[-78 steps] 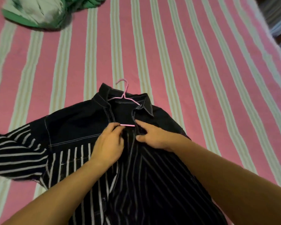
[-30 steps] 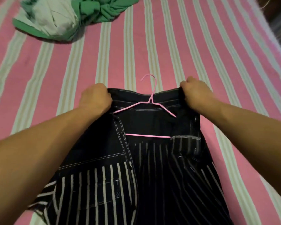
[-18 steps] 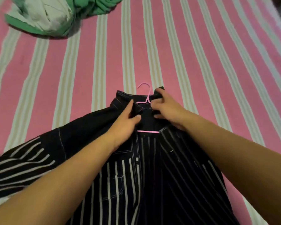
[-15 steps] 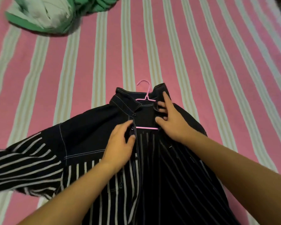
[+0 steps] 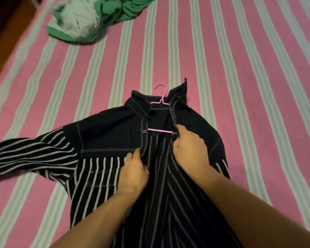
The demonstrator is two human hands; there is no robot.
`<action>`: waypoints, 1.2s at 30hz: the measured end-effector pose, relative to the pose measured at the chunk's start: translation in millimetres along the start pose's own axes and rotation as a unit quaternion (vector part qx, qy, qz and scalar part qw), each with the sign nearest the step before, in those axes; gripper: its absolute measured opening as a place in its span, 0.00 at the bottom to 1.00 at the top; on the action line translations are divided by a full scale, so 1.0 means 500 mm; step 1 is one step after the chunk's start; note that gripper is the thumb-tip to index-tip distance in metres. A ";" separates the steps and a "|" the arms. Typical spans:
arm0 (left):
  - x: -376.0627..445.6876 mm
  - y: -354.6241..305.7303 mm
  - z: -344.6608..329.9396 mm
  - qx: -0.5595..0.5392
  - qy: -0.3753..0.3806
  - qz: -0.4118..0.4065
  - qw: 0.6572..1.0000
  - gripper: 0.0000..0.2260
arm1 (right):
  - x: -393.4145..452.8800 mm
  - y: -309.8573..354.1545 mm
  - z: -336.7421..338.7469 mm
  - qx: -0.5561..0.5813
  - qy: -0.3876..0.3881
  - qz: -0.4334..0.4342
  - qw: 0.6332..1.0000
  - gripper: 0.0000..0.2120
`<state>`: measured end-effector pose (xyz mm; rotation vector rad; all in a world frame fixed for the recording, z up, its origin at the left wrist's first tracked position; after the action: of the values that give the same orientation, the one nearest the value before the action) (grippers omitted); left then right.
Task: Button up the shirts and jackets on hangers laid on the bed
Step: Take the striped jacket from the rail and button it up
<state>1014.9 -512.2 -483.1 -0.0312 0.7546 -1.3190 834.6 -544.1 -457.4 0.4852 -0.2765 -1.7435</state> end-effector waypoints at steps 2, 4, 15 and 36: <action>-0.015 -0.008 0.004 -0.020 -0.030 -0.006 0.999 0.28 | -0.003 0.009 -0.008 -0.051 0.030 0.061 0.996 0.25; -0.018 -0.018 0.006 0.035 0.069 -0.009 0.997 0.30 | 0.004 0.006 -0.032 -0.138 0.145 0.104 0.974 0.30; 0.287 -0.043 0.007 -0.045 -0.112 -0.193 0.974 0.11 | 0.147 0.001 -0.128 0.130 -0.035 0.000 0.991 0.22; 0.300 0.042 -0.060 -0.129 -0.232 -0.301 0.916 0.05 | 0.070 -0.017 -0.126 -0.241 -0.061 0.048 0.968 0.08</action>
<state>1025.1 -626.2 -586.7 -0.8201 0.5138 -1.6910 850.6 -571.4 -522.8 0.0109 0.0415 -1.6739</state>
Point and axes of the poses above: each hand's wrist, its own x-axis towards the middle knuckle, its own z-axis out of the back of the hand, y = z × x, the point moved 1 cm from there along x, towards the middle knuckle
